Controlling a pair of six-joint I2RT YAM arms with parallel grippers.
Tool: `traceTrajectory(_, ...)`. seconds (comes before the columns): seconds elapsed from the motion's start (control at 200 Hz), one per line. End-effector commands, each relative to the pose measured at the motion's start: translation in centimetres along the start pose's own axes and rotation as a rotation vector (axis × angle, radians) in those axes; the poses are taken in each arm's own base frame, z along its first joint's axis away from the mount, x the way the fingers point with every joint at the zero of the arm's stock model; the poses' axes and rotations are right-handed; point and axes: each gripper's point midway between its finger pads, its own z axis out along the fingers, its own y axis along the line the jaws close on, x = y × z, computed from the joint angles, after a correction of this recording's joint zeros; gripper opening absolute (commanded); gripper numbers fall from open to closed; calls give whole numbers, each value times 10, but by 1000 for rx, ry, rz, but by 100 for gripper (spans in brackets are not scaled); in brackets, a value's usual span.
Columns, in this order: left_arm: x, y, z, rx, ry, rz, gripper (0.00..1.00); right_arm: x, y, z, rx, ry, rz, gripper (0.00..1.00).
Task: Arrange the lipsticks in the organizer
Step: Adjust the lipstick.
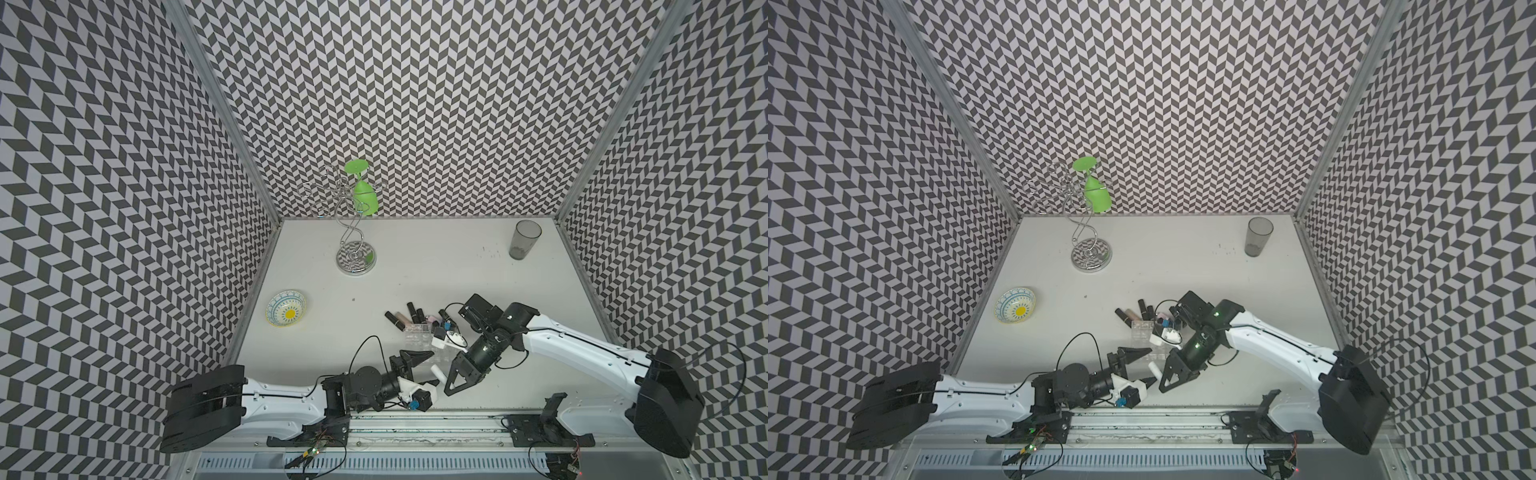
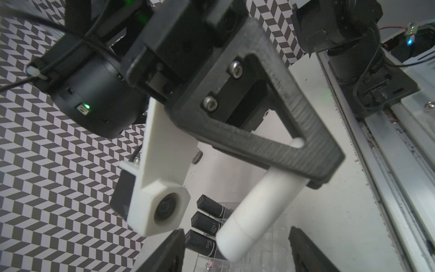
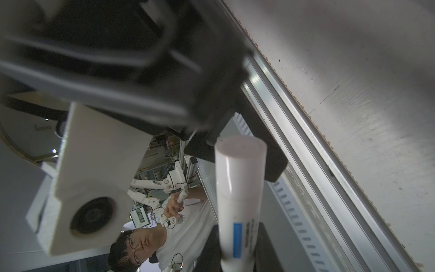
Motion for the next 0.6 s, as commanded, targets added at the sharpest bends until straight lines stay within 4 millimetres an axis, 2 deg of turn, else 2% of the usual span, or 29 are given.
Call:
traceTrajectory(0.0,-6,2,9,-7,6,41,69,-12,7,1,-40,-14,-32,19)
traceTrajectory(0.391,-7,-1,7,-32,24,86,62,-26,-4,9,-27,5,8,21)
traceTrajectory(0.476,-7,-6,8,-8,32,94,56,-30,0,8,-40,4,5,21)
traceTrajectory(0.556,-6,-9,8,4,40,91,45,-34,4,6,-42,-6,-3,22)
traceTrajectory(0.596,-6,-10,7,6,44,90,44,-34,4,7,-50,-1,1,22)
